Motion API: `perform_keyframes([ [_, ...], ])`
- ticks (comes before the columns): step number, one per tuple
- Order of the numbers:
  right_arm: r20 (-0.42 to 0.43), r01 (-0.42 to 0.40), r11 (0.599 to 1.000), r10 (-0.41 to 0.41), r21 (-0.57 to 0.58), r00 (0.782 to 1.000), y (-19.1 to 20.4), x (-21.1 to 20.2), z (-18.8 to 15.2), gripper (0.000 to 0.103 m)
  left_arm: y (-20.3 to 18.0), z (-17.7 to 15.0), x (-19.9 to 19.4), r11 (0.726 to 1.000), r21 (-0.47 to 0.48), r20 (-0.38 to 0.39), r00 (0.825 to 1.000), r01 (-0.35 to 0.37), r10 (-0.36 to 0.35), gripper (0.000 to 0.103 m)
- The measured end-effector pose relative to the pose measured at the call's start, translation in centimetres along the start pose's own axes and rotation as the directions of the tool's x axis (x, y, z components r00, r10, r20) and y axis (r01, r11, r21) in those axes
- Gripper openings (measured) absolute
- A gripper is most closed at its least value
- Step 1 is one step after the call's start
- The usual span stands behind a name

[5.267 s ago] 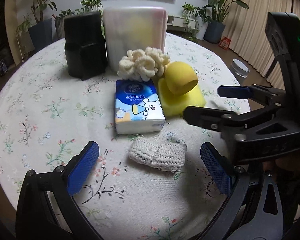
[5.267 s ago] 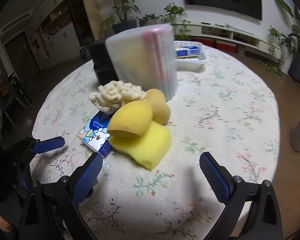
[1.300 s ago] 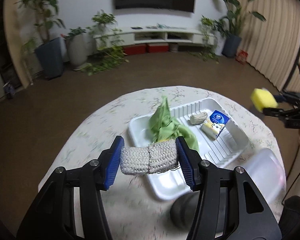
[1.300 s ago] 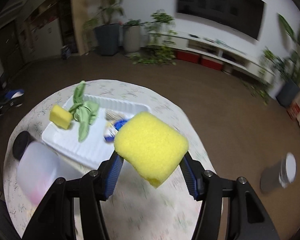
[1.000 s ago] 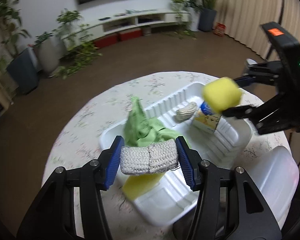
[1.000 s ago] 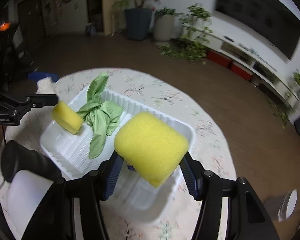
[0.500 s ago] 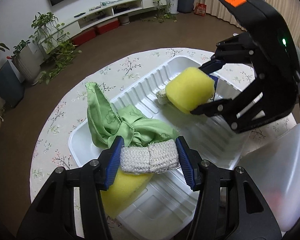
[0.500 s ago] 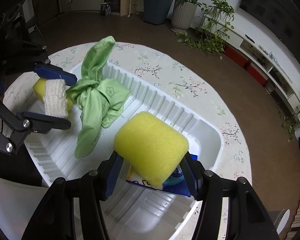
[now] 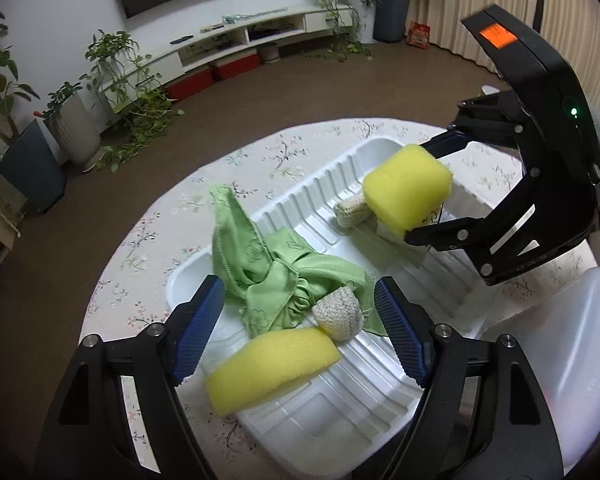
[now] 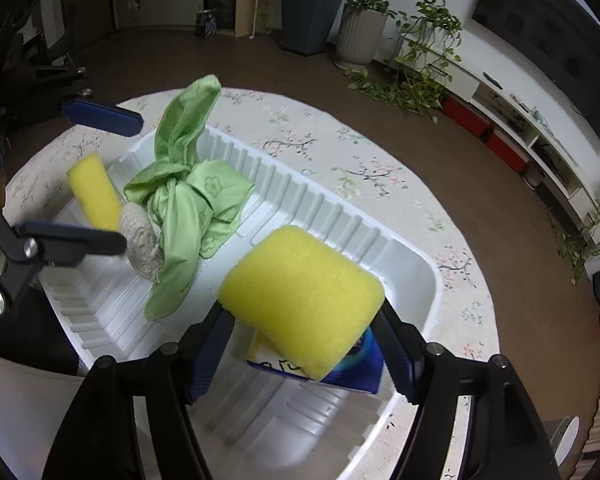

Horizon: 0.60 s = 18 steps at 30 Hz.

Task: Organize soft objects
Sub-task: 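Lower the pad and sponge into the tray and open both tools, then move both open tools back toward the remaining table objects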

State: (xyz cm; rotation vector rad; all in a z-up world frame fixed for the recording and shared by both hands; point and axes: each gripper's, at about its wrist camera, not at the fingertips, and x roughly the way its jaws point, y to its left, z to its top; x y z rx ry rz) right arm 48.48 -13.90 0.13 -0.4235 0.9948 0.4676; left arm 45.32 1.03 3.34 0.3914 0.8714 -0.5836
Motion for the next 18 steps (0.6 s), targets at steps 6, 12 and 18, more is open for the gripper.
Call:
perform_keyframes([
  [6,0.018,0.02,1.0,-0.02,-0.006,1.0,-0.3,-1.2,-0.1,0.086,0.7,-0.7,-2.5,0.998,-0.062,0.054,0.999,-0.004,0.008,0.081],
  [12,0.062,0.03,0.998,-0.034,0.06,0.997,-1.6,-4.1,-1.4,0.087,1.1,-2.4,-6.9,0.991,-0.13,0.138,0.989,-0.025,0.044,0.084],
  [18,0.153,0.001,0.977,-0.034,0.214,0.988,-3.2,-9.7,-7.0,0.094,-1.3,-7.3,-13.0,0.973,-0.229,0.27,0.962,0.013,0.051,0.094],
])
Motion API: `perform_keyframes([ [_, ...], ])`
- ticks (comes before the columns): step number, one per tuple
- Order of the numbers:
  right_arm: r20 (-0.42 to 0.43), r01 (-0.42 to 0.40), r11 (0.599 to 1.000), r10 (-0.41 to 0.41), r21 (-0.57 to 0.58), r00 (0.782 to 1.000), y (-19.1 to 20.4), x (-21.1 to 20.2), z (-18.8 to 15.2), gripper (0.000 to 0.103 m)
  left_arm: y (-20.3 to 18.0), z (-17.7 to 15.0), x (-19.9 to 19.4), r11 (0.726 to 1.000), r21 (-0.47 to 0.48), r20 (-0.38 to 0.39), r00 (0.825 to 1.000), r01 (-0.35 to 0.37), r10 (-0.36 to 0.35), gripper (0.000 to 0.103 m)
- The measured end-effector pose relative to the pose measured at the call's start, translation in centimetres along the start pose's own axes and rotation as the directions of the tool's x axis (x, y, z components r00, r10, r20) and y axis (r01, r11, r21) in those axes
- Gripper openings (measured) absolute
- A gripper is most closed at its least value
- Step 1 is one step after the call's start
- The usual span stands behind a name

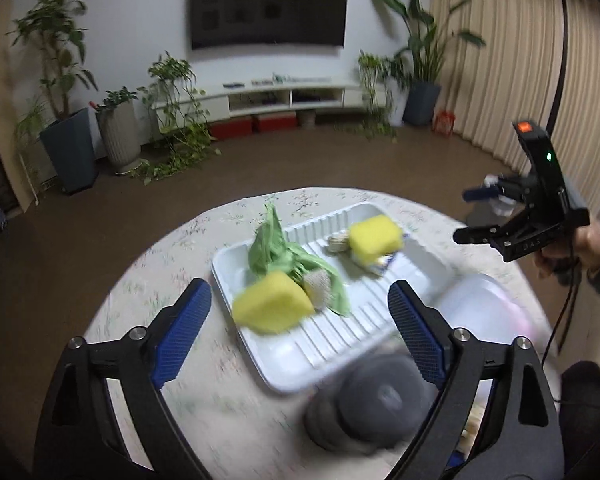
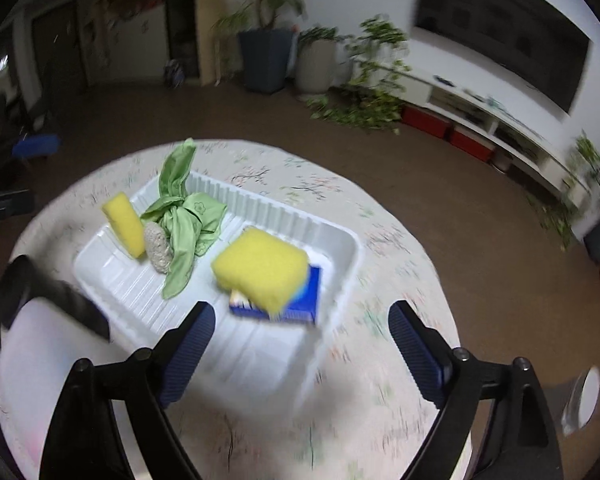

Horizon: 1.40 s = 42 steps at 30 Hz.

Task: Organize soft objects
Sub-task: 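Move both open tools back toward the remaining table objects, then grasp the blue tissue pack with the left tool while the right tool grasps a yellow makeup sponge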

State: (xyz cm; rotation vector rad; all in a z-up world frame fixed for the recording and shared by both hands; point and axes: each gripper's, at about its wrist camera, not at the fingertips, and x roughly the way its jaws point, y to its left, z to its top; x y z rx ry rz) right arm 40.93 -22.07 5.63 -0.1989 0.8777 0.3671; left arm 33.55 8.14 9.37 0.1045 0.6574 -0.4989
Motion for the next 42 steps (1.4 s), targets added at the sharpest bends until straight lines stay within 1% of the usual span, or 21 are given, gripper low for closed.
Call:
perform_keyframes([
  [2,0.019,-0.015,0.999,0.014,0.043,1.0,-0.3,-1.7,-2.1,0.097,-1.0,-1.6,-1.7,1.0,-0.015,0.014,1.0,0.004,-0.004,0.095],
  [4,0.042,-0.042,0.995,0.038,0.096,0.998,-0.2,-3.8,-5.3,0.102,-2.3,-3.9,-3.6,0.999,-0.034,0.027,0.999,0.023,-0.022,0.096],
  [5,0.049,-0.058,0.991,0.053,0.117,0.997,-0.2,-4.5,-6.5,0.103,-3.0,-5.2,-4.4,0.998,-0.048,0.022,0.999,0.028,-0.027,0.098],
  [6,0.059,-0.079,0.985,0.071,0.154,0.996,0.1,-5.7,-8.5,0.103,-3.5,-5.9,-4.7,0.998,-0.055,0.019,0.999,0.033,-0.032,0.098],
  [8,0.068,-0.105,0.975,0.094,0.197,0.993,0.8,-6.9,-10.9,0.103,-5.3,-8.5,-5.8,0.997,-0.073,0.011,0.999,0.038,-0.038,0.099],
  [9,0.076,-0.124,0.967,0.109,0.222,0.991,1.6,-7.9,-12.8,0.103,-6.0,-9.5,-6.1,0.996,-0.076,0.008,0.999,0.045,-0.045,0.1],
  [11,0.086,-0.132,0.959,0.114,0.25,0.99,3.0,-8.9,-14.8,0.103,-7.2,-11.5,-6.5,0.994,-0.099,-0.005,0.999,0.048,-0.049,0.103],
  [13,0.099,-0.151,0.948,0.128,0.279,0.987,5.0,-10.2,-17.2,0.103,-8.5,-13.8,-6.7,0.986,-0.154,-0.017,0.997,0.069,-0.073,0.103],
  [14,0.111,-0.174,0.942,0.147,0.288,0.983,6.3,-10.7,-18.3,0.103,-8.7,-14.4,-6.8,0.982,-0.171,-0.022,0.997,0.075,-0.08,0.103],
  [17,0.123,-0.205,0.937,0.177,0.283,0.977,9.6,-11.4,-20.4,0.103,-10.1,-17.1,-6.6,0.97,-0.223,-0.041,0.994,0.093,-0.105,0.103],
  [18,0.115,-0.201,0.945,0.176,0.259,0.978,11.5,-11.5,-21.2,0.103,-10.5,-17.6,-6.5,0.969,-0.229,-0.046,0.994,0.09,-0.104,0.103],
  [20,0.103,-0.165,0.967,0.147,0.197,0.984,14.3,-11.1,-22.0,0.103,-11.1,-18.5,-6.6,0.971,-0.227,-0.053,0.995,0.069,-0.083,0.103],
  [22,0.083,-0.137,0.98,0.126,0.144,0.988,16.3,-10.4,-22.6,0.103,-11.6,-19.5,-6.7,0.971,-0.231,-0.061,0.996,0.055,-0.071,0.103],
  [24,0.058,-0.129,0.984,0.123,0.119,0.991,17.8,-9.6,-23.0,0.103,-11.7,-19.9,-6.9,0.971,-0.235,-0.061,0.996,0.044,-0.06,0.103],
  [25,0.058,-0.131,0.985,0.125,0.112,0.99,18.3,-9.2,-23.1,0.103,-11.7,-20.1,-7.0,0.972,-0.234,-0.06,0.997,0.039,-0.054,0.103],
  [28,0.044,-0.117,0.987,0.113,0.107,0.993,19.0,-8.3,-22.8,0.1,-11.6,-20.1,-7.2,0.972,-0.233,-0.062,0.997,0.023,-0.038,0.103],
  [33,0.024,-0.095,0.99,0.093,0.102,0.995,19.1,-6.8,-22.5,0.095,-11.8,-20.0,-6.6,0.977,-0.215,-0.087,0.995,0.019,-0.038,0.103],
  [36,0.011,-0.094,0.99,0.093,0.104,0.996,19.2,-5.9,-22.6,0.094,-12.3,-19.7,-6.0,0.982,-0.187,-0.105,0.994,0.015,-0.035,0.103],
  [38,0.003,-0.092,0.99,0.092,0.103,0.996,19.2,-5.4,-22.5,0.092,-12.4,-19.4,-5.7,0.983,-0.184,-0.103,0.994,0.014,-0.033,0.103],
  [42,0.019,-0.078,0.994,0.077,0.076,0.997,19.4,-5.2,-22.3,0.09,-12.6,-19.0,-5.2,0.983,-0.181,-0.106,0.994,0.012,-0.032,0.103],
])
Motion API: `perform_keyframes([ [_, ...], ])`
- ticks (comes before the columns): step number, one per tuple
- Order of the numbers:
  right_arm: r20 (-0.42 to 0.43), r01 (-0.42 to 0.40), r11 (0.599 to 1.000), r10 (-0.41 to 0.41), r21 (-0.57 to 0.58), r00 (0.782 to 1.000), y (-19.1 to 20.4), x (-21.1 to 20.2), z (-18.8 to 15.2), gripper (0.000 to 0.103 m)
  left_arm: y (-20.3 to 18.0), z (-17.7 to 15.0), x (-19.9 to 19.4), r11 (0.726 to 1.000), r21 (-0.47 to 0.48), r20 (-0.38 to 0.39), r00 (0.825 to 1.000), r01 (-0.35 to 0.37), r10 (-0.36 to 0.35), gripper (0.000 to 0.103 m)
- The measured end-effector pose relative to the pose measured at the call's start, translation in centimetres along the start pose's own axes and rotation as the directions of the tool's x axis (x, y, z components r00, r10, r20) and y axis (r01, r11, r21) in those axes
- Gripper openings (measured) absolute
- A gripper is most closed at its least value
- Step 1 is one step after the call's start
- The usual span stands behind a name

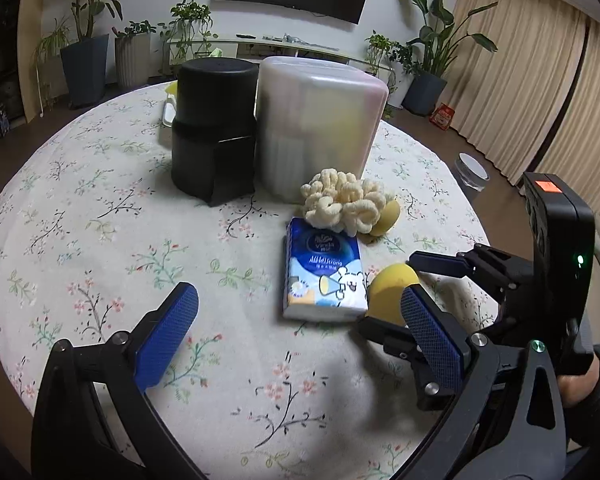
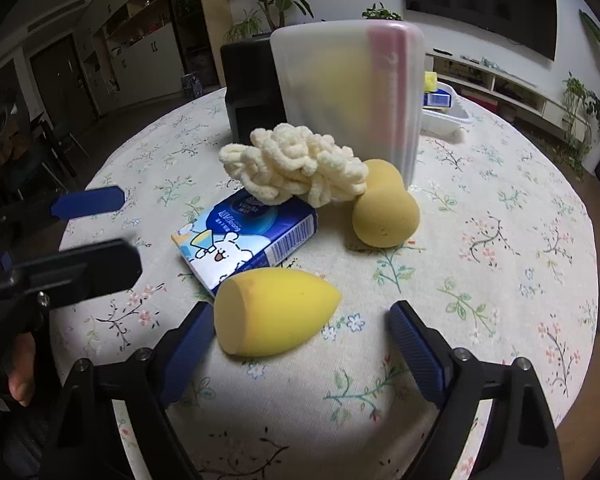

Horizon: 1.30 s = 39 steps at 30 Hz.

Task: Organize soft objects
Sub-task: 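Grasp the blue tissue pack with the left tool while the right tool grasps a yellow makeup sponge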

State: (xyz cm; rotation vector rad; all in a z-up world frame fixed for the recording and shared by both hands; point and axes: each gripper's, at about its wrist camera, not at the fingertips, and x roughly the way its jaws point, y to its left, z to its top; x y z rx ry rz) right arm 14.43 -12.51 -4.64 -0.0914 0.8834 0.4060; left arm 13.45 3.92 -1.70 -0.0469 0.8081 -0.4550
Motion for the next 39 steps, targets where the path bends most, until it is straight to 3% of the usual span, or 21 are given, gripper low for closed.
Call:
perform_keyframes([
  [5,0.016,-0.013,0.999,0.013,-0.043,1.0,0.6,-0.1,-0.1,0.074,-0.5,0.2,0.8,1.0,0.012,-0.016,1.0,-0.005,0.005,0.103],
  [7,0.012,-0.035,0.998,0.036,-0.051,0.999,0.8,-0.4,-0.1,0.061,-0.6,0.2,1.1,1.0,0.013,-0.023,1.0,-0.005,0.006,0.103],
  [11,0.001,-0.024,0.999,0.024,-0.038,1.0,0.5,-1.3,-0.7,0.058,-1.1,0.8,1.8,1.0,0.023,-0.034,0.999,-0.015,0.016,0.103],
  [18,-0.015,0.02,0.995,-0.018,0.097,1.0,-2.4,-3.2,-1.4,0.057,-2.9,1.1,4.8,0.996,0.059,-0.097,0.992,-0.073,0.078,0.103],
  [22,-0.025,0.037,0.995,-0.034,0.096,0.999,-2.5,-3.2,-1.7,0.057,-2.8,0.9,5.8,0.991,0.059,-0.123,0.984,-0.121,0.128,0.1],
  [23,-0.024,0.04,0.995,-0.038,0.091,0.999,-2.4,-3.2,-1.7,0.057,-2.6,1.0,5.9,0.99,0.053,-0.129,0.983,-0.128,0.134,0.09],
  [24,-0.024,0.043,0.995,-0.041,0.087,0.999,-2.4,-3.2,-1.7,0.057,-2.3,1.0,6.1,0.99,0.045,-0.144,0.98,-0.135,0.14,0.073],
  [25,-0.025,0.042,0.995,-0.04,0.088,0.999,-2.4,-3.1,-1.8,0.057,-2.1,0.9,6.3,0.989,0.042,-0.15,0.978,-0.139,0.144,0.072],
  [27,-0.024,0.038,0.995,-0.036,0.094,0.999,-2.5,-3.2,-1.8,0.057,-2.1,0.9,6.0,0.987,0.048,-0.142,0.977,-0.154,0.16,0.054],
  [39,-0.016,0.039,0.994,-0.038,0.104,0.999,-2.4,-4.4,-1.8,0.057,-1.7,-0.5,3.2,0.988,0.027,-0.13,0.979,-0.153,0.155,0.051],
])
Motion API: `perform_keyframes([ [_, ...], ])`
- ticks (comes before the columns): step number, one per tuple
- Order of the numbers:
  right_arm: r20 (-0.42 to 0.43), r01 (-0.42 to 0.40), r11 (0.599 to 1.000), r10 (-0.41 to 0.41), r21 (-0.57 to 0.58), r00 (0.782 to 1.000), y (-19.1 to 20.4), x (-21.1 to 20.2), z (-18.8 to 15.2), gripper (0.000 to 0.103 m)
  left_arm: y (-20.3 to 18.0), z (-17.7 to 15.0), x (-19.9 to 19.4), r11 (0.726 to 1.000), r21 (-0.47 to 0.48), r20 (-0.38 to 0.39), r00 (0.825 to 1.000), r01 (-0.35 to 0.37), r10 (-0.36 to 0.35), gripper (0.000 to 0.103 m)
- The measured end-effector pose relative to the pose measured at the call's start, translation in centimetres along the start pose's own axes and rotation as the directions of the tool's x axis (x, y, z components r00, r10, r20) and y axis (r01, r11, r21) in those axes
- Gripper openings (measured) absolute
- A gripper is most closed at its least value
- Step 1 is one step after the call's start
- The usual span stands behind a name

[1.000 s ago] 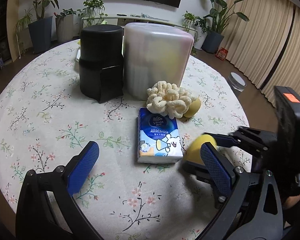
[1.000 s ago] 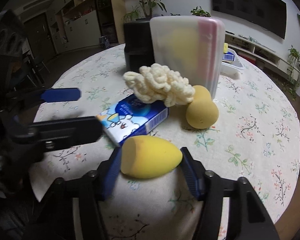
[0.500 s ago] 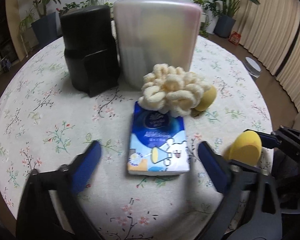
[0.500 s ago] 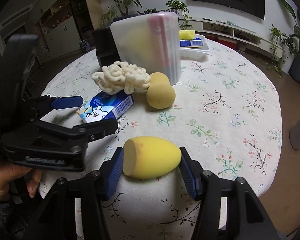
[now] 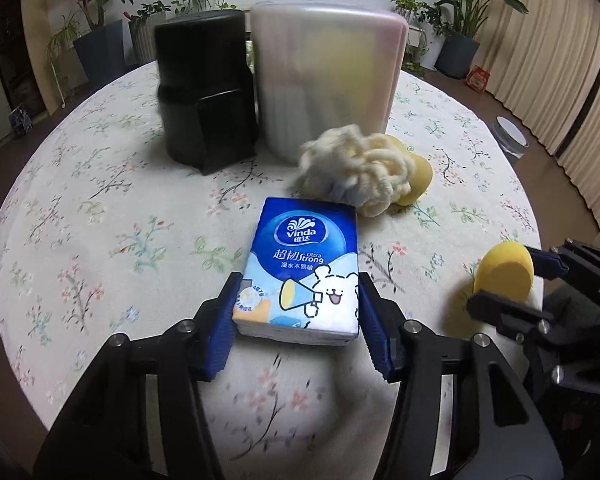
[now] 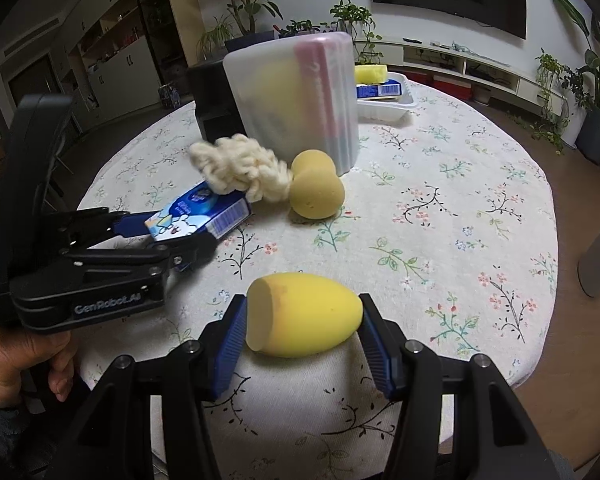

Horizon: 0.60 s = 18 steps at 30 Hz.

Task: Organize soft objects
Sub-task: 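Grasp the blue tissue pack with the left tool while the right tool grasps a yellow makeup sponge, then carry the tissue pack and makeup sponge over the white tray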

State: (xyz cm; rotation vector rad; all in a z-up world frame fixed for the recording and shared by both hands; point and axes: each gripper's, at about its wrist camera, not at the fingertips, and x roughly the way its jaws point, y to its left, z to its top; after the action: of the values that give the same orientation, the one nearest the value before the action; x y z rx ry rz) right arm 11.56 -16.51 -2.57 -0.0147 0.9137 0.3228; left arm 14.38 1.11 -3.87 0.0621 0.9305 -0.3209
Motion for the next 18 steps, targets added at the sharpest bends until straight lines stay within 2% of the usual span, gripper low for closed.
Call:
perform_keyframes([
  [8,-0.008,0.021,1.0,-0.021,-0.012,1.0,0.6,-0.6,0.2,0.057,1.8,-1.3,-3.0,0.999,-0.036,0.024,1.0,0.011,-0.01,0.051],
  [16,-0.012,0.038,0.999,-0.038,-0.028,0.999,0.8,-0.9,0.3,0.057,3.7,-1.1,-4.4,0.997,-0.071,0.05,0.999,-0.001,0.004,0.051],
  [18,-0.014,0.067,0.997,-0.068,-0.048,0.998,1.0,-1.0,0.3,0.057,4.1,-0.8,-4.7,0.997,-0.077,0.057,0.998,-0.002,0.007,0.051],
])
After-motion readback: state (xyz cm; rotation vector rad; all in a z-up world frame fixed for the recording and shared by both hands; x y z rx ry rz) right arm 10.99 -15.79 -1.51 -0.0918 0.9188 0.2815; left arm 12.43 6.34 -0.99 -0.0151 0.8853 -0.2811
